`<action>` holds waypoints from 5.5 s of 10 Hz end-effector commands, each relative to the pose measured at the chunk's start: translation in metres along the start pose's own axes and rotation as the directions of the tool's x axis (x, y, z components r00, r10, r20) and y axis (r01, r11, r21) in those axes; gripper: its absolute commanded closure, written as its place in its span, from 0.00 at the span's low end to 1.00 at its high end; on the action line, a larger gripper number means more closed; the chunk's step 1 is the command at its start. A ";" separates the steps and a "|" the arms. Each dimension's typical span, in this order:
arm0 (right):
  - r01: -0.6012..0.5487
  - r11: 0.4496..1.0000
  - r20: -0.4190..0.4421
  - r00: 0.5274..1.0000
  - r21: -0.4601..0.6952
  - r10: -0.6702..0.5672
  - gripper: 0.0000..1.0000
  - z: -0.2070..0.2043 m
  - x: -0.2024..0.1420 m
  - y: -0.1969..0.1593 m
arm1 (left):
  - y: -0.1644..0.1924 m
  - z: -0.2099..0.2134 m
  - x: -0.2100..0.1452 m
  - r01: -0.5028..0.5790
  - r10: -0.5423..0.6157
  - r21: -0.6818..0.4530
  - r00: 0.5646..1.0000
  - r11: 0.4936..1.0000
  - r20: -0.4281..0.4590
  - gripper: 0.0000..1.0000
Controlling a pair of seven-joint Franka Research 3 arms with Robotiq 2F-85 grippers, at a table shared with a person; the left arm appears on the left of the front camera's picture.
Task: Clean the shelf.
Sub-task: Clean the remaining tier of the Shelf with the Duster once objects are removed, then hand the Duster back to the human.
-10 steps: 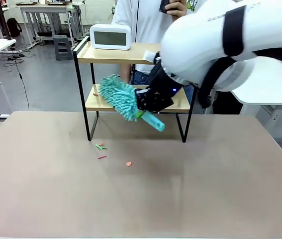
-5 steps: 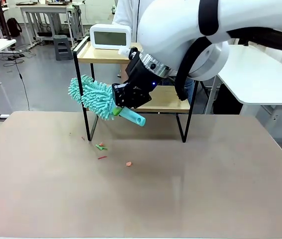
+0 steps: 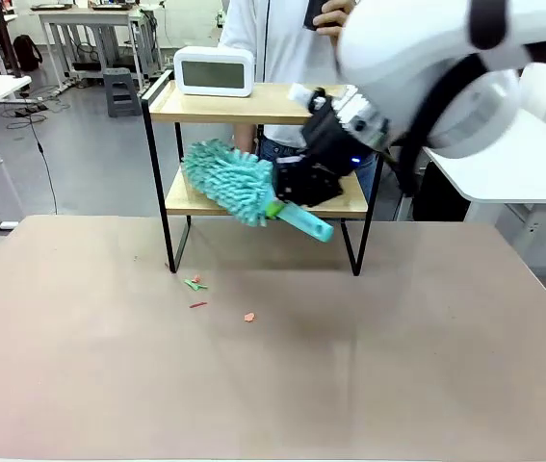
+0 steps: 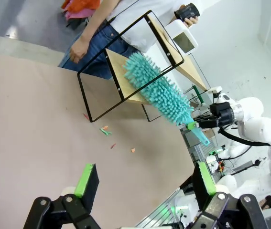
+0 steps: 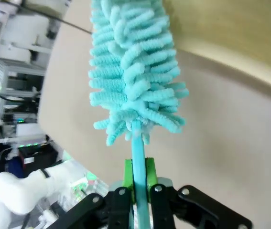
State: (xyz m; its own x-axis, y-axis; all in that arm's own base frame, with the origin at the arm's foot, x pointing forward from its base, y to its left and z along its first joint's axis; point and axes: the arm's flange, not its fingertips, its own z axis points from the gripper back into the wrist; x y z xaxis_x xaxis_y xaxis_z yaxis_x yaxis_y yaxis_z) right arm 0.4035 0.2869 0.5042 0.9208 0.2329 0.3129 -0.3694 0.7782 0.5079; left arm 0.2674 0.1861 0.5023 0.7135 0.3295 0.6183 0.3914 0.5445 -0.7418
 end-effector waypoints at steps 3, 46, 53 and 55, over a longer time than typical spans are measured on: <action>-0.059 0.977 -0.145 0.985 0.204 0.090 0.88 0.115 -0.137 -0.067 | -0.001 -0.001 0.000 0.018 -0.018 -0.016 1.000 1.000 0.013 0.00; -0.419 0.750 -0.358 0.690 0.511 0.629 0.88 0.237 -0.158 -0.003 | -0.236 -0.238 -0.061 0.098 -0.442 -0.537 0.698 0.838 -0.563 0.00; -0.386 0.703 -0.481 0.530 0.597 0.699 0.88 0.182 -0.086 0.027 | -0.282 -0.341 -0.099 0.025 -0.587 -0.631 0.399 0.775 -0.705 0.00; -0.380 0.702 -0.475 0.535 0.603 0.698 0.88 0.182 -0.085 0.025 | -0.285 -0.347 -0.107 0.006 -0.611 -0.652 0.357 0.758 -0.706 0.00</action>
State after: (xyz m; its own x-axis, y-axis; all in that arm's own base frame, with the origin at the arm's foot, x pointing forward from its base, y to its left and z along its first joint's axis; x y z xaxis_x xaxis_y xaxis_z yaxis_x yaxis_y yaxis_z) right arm 0.2921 0.1870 0.6318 0.3246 0.9378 0.1236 -0.6744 0.1378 0.7254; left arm 0.2779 -0.2771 0.5533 0.4658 -0.7432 0.4803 0.6740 -0.0538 -0.7368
